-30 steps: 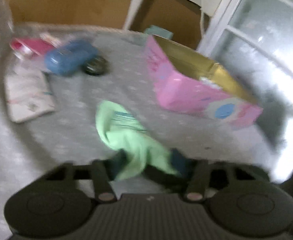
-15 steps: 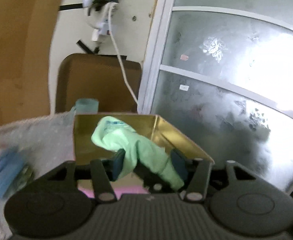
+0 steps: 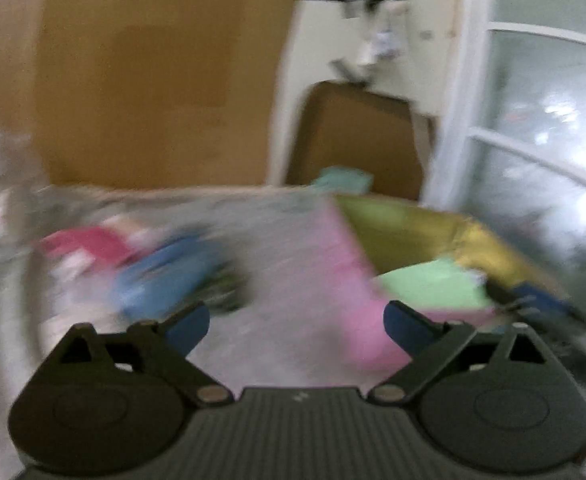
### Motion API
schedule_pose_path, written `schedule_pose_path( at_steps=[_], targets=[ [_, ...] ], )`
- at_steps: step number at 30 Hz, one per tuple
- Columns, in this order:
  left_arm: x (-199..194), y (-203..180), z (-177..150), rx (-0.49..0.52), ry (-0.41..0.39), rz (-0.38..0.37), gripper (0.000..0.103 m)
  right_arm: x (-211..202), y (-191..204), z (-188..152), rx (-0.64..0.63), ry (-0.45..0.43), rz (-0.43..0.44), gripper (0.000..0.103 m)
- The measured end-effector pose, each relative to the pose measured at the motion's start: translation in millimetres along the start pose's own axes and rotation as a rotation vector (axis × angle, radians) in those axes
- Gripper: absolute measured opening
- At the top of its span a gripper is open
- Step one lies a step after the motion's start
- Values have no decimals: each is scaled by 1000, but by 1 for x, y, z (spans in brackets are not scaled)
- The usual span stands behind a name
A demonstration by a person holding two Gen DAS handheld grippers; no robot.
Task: Organize soft objects
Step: 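Lift the green cloth into the pink tin and open the right gripper, then move the right gripper to the white greeting card and grasp it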
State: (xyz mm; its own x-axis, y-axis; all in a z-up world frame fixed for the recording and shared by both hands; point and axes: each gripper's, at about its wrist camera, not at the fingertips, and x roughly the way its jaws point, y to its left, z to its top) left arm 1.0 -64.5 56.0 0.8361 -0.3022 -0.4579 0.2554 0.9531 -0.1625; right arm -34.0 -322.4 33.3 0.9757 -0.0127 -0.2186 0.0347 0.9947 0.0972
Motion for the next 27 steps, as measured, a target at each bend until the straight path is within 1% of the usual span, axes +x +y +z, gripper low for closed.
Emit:
schedule_pose_path(
  at_steps=[3,4,5,7,9,11,12,14,15,19,21,23,27],
  targets=[
    [-21,39,-23,-42,5,86,97,-23,28,-10,-12,-32,74,67],
    [-30,54,-31,-54,1,128,98,-17,41,-6,-17,-26,107,68],
    [-36,66,-35,-63,-3,167,98,-18,53,-7,-27,-13,152,68],
    [-48,92,-45,-81,-2,270,98,-19,78,-10,-77,35,247,68],
    [-54,114,-50,-91,3,358,98,-19,99,-14,-126,74,317,68],
    [-59,133,-56,-109,10,420,98,-14,118,-19,-160,114,369,72],
    [-61,140,-57,-126,17,424,98,-10,124,-21,-172,128,383,73],
    [-60,147,-56,-174,21,386,98,-4,136,-25,-185,160,398,74],
    [-58,146,-55,-166,17,385,99,1,139,-26,-185,194,406,74],
    [-56,129,-57,-68,16,377,101,21,136,-31,-106,340,401,74],
    [-57,120,-58,-32,8,378,102,33,124,-32,-6,403,399,74],
    [-61,116,-59,-24,-8,372,102,28,117,-36,59,399,409,75],
    [-59,122,-58,-52,-11,355,103,22,119,-36,46,396,400,75]
  ],
)
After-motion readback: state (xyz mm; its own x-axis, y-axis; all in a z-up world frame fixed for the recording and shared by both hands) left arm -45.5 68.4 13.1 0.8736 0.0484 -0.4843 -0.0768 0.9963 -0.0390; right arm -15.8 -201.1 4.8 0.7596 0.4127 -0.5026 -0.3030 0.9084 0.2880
